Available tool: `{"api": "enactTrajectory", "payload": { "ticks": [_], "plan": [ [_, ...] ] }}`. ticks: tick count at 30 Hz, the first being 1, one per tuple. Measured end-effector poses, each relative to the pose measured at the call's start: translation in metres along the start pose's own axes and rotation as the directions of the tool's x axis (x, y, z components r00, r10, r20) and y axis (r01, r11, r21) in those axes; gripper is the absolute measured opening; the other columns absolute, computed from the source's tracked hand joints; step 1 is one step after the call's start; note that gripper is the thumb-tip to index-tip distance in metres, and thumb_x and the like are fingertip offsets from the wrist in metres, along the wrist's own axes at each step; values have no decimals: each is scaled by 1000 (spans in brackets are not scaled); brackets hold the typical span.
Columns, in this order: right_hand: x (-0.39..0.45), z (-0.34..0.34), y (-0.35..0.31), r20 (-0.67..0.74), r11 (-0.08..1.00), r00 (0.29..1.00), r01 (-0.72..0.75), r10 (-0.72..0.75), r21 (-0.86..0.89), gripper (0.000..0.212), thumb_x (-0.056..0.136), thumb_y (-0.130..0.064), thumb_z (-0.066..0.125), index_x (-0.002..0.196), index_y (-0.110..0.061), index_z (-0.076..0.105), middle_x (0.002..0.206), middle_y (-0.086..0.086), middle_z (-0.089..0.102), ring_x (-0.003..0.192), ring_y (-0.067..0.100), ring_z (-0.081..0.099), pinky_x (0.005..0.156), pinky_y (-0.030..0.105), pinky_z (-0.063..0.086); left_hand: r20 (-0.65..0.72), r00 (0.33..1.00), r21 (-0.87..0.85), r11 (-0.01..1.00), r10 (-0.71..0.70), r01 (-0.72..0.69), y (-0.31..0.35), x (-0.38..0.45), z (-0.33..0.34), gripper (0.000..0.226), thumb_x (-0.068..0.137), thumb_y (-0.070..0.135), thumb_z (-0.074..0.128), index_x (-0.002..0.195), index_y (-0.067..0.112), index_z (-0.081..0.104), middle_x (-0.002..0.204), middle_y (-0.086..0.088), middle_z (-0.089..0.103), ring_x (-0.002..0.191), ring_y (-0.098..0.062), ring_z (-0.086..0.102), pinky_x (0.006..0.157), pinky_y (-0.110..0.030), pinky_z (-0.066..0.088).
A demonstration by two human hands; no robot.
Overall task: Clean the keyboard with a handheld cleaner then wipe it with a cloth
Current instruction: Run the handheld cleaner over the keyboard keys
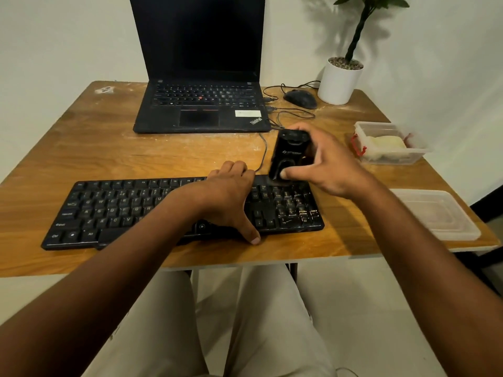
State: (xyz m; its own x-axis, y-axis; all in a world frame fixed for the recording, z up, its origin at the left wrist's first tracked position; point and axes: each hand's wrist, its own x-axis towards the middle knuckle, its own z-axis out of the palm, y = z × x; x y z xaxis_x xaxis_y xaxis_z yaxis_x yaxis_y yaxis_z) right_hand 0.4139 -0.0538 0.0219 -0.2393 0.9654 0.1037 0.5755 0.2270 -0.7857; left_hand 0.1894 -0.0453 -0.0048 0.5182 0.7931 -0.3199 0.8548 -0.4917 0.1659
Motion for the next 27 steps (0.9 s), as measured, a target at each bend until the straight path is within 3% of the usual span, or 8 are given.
{"api": "enactTrajectory", "payload": {
  "ticks": [4,8,11,15,18,22,25,27],
  "plan": [
    [-4,-2,11,64,994,998,-16,23,-108,66,79,-8,82,130,-37,52,119,-15,63,111,3,60,88,25,51,4,1000,7,1000,1,-1,0,1,0,126,51,74,86,152,25,27,146,1,30,136,-22,28,117,-48,34],
    [-8,-39,19,30,949,994,-91,105,-301,65,77,-9,85,127,-38,53,121,-8,66,114,17,62,91,36,52,2,1000,14,1000,4,-5,0,0,0,127,52,74,85,152,23,27,146,0,30,136,-22,28,117,-47,34],
    [-7,-30,11,-21,980,999,-50,47,-190,64,76,-10,85,125,-37,55,119,-11,65,113,13,62,99,43,52,-3,1000,12,1000,5,-5,0,0,1,127,52,74,85,152,23,27,147,0,29,137,-23,28,117,-47,34],
    [-6,6,-3,-11,1000,1000,23,-23,18,64,77,-5,83,126,-34,54,116,-13,65,107,-2,62,90,25,55,-6,1000,2,1000,-6,6,1,0,0,125,51,72,87,151,25,29,145,1,30,135,-22,29,116,-47,35],
    [-9,5,5,40,999,999,20,-19,-45,63,78,-6,83,125,-36,54,115,-12,66,108,2,63,92,32,56,-5,1000,11,1000,-3,3,1,1,1,124,51,72,87,150,24,30,145,1,31,135,-22,29,115,-47,36],
    [-15,-31,17,21,961,996,-82,91,-264,64,78,-10,84,126,-39,52,122,-8,65,116,16,61,98,40,52,-2,1000,18,1000,7,-7,0,1,1,127,51,75,85,152,23,27,146,0,30,136,-22,28,117,-48,35],
    [-15,-34,12,-39,974,997,-72,65,-215,63,77,-9,85,125,-37,55,119,-10,65,112,12,62,98,42,54,-3,1000,22,1000,7,-7,0,0,1,127,51,75,85,151,23,28,146,0,30,136,-22,28,116,-48,35],
    [-16,-15,3,-22,993,999,-36,34,-111,63,77,-9,84,126,-36,54,117,-12,65,110,6,62,95,37,55,-5,1000,14,1000,5,-5,0,0,1,125,51,74,86,151,24,28,146,0,30,135,-22,29,116,-47,36]
  ]
}}
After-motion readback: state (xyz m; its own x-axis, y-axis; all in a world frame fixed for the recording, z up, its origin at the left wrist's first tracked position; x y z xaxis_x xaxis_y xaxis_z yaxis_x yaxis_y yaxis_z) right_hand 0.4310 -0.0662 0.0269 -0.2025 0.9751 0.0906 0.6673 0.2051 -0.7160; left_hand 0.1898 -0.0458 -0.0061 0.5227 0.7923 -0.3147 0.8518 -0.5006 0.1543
